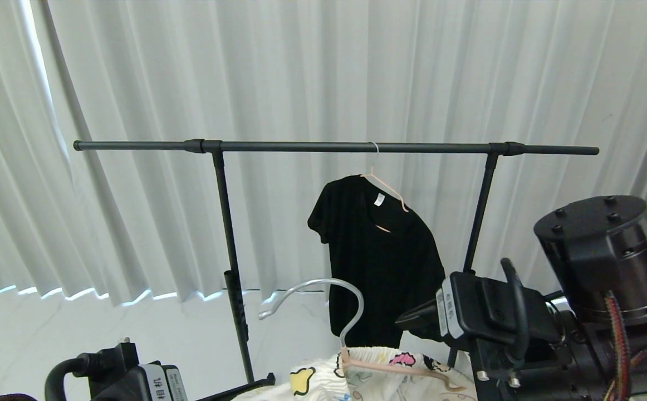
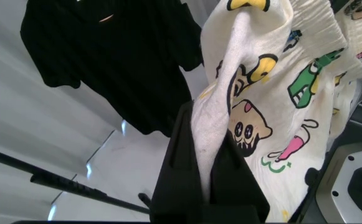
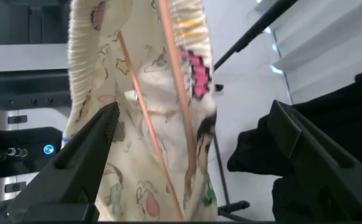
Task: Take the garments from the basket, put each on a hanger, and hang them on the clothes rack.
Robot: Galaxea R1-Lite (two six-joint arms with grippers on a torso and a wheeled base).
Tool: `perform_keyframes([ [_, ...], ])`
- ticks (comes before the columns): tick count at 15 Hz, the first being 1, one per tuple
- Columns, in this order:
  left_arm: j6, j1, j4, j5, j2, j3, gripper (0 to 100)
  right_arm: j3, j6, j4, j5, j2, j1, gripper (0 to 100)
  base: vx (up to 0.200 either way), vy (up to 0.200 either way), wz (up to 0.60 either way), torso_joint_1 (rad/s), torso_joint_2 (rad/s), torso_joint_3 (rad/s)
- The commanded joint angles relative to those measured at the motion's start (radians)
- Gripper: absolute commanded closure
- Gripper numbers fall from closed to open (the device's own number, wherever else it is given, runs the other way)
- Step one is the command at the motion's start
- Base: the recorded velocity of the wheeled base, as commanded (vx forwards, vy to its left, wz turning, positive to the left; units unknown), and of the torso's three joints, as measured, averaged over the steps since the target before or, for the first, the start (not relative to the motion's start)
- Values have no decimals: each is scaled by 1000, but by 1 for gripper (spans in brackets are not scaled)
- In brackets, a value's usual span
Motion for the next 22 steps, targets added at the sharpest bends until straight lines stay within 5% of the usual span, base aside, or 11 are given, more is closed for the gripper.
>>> perform_keyframes([
  [1, -1, 0, 0, 1, -2, 1, 100, -21, 1, 14, -1, 45, 7, 0, 0, 0, 0, 0, 0, 0],
  [7, 1, 0, -9, 1, -9, -2, 100, -24, 2, 48, -7, 55, 7, 0, 0, 0, 0, 0, 0, 0],
  [8, 1, 0, -15, 1, -6, -1, 100, -32, 2, 48, -7, 61, 7, 100, 0, 0, 0, 0, 0, 0],
  [17, 2, 5, -15, 49, -2, 19, 100, -66, 2, 45, -10, 75, 16, 100, 0, 0, 0, 0, 0, 0],
  [18, 1, 5, -15, 95, 4, 19, 0, -64, 2, 43, -10, 74, 16, 100, 0, 0, 0, 0, 0, 0],
  [22, -7, 9, -15, 101, -22, 21, 0, -63, 2, 43, -24, 60, 10, 100, 0, 0, 0, 0, 0, 0],
])
